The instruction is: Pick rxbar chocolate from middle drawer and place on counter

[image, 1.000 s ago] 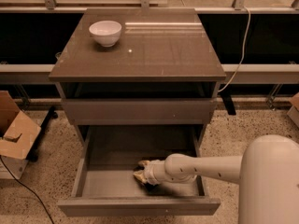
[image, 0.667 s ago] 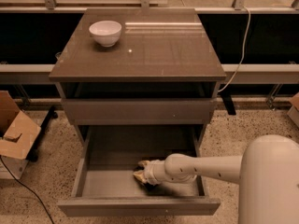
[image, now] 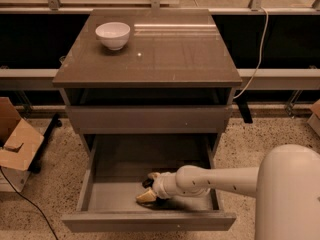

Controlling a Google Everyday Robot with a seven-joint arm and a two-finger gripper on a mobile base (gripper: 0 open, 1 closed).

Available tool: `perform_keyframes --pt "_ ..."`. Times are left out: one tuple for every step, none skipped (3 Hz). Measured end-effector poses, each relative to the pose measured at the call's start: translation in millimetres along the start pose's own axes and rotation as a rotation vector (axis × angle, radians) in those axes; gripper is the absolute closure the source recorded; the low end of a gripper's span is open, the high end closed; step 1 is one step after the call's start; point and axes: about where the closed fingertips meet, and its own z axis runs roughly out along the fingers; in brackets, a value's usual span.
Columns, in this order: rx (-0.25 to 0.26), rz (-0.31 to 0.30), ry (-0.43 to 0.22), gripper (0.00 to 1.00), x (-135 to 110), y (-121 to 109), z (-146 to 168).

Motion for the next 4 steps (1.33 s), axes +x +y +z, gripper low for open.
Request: perform_keyframes --pt "0.0 0.0 0.0 0.0 0.0 0.0 0.0" --pt "0.0 0.0 0.0 0.0 0.0 0.0 -0.1" --pt "-0.011 0.007 -0.081 0.0 -8.6 -2.7 -21.9" --pt "0.017 0.024 -0.123 0.0 -7.5 -7.7 -34.3"
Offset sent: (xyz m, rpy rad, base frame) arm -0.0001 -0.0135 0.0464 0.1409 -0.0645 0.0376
